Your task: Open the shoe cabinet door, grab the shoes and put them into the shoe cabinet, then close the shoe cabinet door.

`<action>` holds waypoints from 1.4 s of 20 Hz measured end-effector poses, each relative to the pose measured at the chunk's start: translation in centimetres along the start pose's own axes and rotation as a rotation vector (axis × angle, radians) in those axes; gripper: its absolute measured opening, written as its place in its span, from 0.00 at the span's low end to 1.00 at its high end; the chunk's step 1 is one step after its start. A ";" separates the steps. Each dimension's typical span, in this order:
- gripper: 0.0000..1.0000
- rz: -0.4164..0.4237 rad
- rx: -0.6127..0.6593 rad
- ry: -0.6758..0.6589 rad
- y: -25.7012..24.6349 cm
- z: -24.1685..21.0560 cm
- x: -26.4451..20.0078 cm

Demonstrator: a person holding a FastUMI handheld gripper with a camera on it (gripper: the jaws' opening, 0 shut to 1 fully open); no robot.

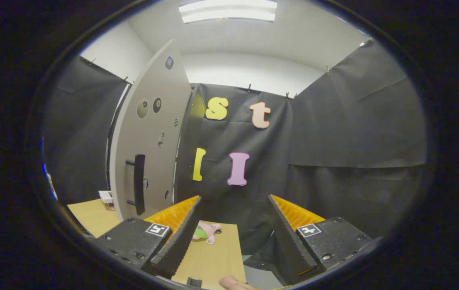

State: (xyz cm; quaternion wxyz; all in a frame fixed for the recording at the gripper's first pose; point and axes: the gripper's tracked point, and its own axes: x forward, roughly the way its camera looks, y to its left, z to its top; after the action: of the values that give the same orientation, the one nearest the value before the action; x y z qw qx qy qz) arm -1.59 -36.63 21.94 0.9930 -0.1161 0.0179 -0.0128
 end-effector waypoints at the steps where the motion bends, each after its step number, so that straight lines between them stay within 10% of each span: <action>1: 1.00 -0.001 0.012 0.014 -0.2 -0.5 0.6; 28: 0.91 0.138 0.134 0.081 17.3 -1.6 6.3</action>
State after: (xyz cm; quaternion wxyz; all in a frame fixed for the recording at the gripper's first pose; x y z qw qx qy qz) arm 5.06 -20.33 16.17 0.9955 -0.0475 0.0650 0.0499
